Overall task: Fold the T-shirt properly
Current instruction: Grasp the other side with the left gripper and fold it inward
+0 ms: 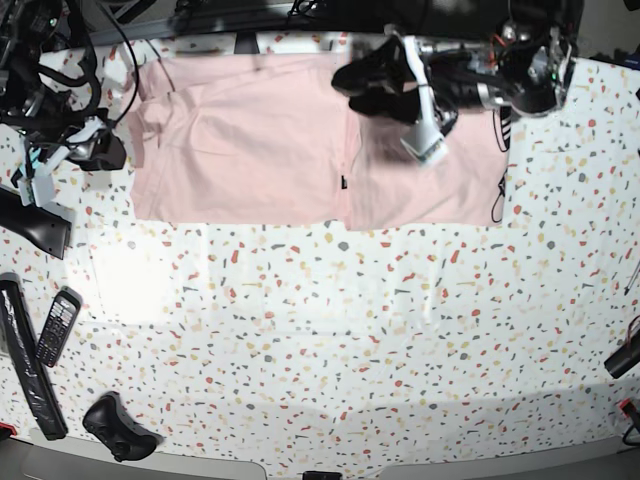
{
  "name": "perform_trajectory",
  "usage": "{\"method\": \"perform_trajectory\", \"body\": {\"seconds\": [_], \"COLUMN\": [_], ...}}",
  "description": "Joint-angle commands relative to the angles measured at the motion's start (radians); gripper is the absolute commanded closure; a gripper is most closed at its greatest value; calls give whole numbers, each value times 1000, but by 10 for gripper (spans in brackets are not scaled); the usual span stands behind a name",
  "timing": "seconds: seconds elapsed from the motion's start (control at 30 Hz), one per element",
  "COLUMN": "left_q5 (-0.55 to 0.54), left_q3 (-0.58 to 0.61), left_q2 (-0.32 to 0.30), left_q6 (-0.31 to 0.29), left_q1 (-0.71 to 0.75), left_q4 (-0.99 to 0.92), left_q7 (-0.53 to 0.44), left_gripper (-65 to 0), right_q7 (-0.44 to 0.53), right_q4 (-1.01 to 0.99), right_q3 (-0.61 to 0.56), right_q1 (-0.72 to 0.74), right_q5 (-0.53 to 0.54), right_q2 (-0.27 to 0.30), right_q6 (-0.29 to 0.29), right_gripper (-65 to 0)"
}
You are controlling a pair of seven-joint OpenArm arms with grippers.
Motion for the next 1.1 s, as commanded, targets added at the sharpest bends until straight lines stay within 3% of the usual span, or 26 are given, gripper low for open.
{"method": "perform_trajectory", "body": {"seconds": [0.0, 0.13, 0.33, 0.57, 0.93, 1.07], "left_q5": [-31, -18, 148, 263, 289, 289], "left_q3": [-2, -58, -248, -410, -441, -441], "left_q2": [-18, -38, -38, -39, -38, -39], "left_q6": [-10, -10, -10, -10, -10, -10], "left_q1": [-25, -80, -98, -98, -98, -98], "left_q4": [16, 16, 16, 16, 14, 14], "left_q7": [-16, -22, -170, -179, -209, -208], "left_gripper": [-258, -258, -258, -258, -258, -258], "right_q7": [5, 10, -1, -27, -24, -8], "right_q4": [16, 16, -14, -135, -261, -261], "right_q3": [6, 6, 6, -42, -225, -291], "right_q1": [5, 8, 63, 136, 135, 135], "right_q5": [15, -29, -89, -86, -90, -90], "right_q2": [17, 16, 16, 13, 8, 8], "right_q6": [7, 7, 6, 6, 5, -28], "right_gripper": [-250, -317, -317, -317, -316, -316]}}
